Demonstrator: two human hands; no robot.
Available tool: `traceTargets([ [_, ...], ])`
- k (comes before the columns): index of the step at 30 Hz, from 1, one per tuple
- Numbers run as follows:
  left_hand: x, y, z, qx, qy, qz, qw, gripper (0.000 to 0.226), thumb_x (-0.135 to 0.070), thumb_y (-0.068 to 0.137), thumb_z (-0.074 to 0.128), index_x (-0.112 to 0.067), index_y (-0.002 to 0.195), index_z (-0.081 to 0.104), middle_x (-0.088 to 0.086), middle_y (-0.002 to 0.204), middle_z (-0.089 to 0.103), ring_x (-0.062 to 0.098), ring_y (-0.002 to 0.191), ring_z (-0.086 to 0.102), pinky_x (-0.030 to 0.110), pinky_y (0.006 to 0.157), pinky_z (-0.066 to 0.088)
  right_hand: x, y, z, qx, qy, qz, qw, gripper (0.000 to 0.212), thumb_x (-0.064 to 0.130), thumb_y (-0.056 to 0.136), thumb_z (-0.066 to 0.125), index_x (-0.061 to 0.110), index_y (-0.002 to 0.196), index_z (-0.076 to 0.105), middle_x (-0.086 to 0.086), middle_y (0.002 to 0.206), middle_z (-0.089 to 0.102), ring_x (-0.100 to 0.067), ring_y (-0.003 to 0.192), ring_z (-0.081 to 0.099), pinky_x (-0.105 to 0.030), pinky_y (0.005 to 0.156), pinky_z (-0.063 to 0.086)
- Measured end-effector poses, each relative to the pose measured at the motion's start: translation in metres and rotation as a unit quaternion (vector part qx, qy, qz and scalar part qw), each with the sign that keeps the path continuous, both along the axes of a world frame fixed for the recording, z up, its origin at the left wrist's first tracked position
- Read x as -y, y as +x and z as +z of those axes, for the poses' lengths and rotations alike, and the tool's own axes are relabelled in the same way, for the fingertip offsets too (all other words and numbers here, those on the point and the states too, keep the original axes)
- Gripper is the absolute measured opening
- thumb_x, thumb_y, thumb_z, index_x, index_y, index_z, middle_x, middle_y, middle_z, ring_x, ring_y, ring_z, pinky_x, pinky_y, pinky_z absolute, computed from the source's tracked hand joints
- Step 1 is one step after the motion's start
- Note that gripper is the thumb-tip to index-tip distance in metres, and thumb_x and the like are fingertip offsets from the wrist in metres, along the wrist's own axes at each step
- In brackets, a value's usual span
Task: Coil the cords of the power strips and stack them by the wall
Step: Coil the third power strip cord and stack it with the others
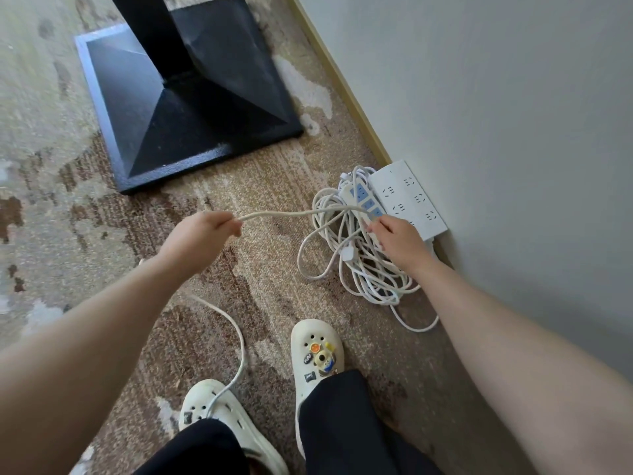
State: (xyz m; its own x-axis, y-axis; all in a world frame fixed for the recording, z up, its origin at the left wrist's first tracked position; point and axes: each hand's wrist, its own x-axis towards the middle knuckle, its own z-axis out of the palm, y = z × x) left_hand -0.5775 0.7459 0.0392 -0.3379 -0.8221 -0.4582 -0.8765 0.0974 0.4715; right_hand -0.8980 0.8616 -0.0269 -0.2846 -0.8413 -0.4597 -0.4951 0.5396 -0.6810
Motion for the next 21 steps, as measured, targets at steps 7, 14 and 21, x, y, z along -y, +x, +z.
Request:
traceTargets([
  [7, -0.024, -0.081, 0.005, -0.099, 0.039, 0.093, 0.990, 0.033, -0.036, 0.101, 0.044, -0.017, 0.083, 0.065, -0.001, 0.063, 0.057, 0.004, 0.038, 0.034, 0.016, 0.033, 0.029, 0.008, 0.004, 0.032, 0.138, -0.098, -0.131, 0.977, 0.043, 0.049, 0.103, 0.038, 0.015, 0.087, 0.059, 0.005, 0.062, 0.048, -0.012, 0.055, 0.042, -0.030, 0.056, 0.039],
  [14, -0.055, -0.079, -0.005, -0.012, 0.096, -0.017, 0.995, 0.030, -0.037, 0.102, 0.039, -0.019, 0.097, 0.062, 0.001, 0.072, 0.062, 0.009, 0.046, 0.043, 0.019, 0.041, 0.039, -0.001, -0.026, 0.036, 0.010, -0.076, -0.174, 0.982, 0.043, 0.044, 0.102, 0.045, 0.020, 0.068, 0.055, -0.003, 0.067, 0.049, -0.013, 0.061, 0.043, -0.032, 0.062, 0.037],
  [21, -0.032, -0.060, 0.020, -0.215, 0.081, 0.180, 0.956, 0.020, -0.027, 0.098, 0.051, -0.015, 0.092, 0.067, -0.001, 0.064, 0.053, 0.007, 0.046, 0.036, 0.019, 0.039, 0.030, 0.000, -0.023, 0.057, 0.044, -0.055, -0.191, 0.979, 0.056, 0.060, 0.093, 0.052, 0.017, 0.057, 0.058, 0.004, 0.050, 0.045, -0.009, 0.046, 0.039, -0.025, 0.050, 0.035],
])
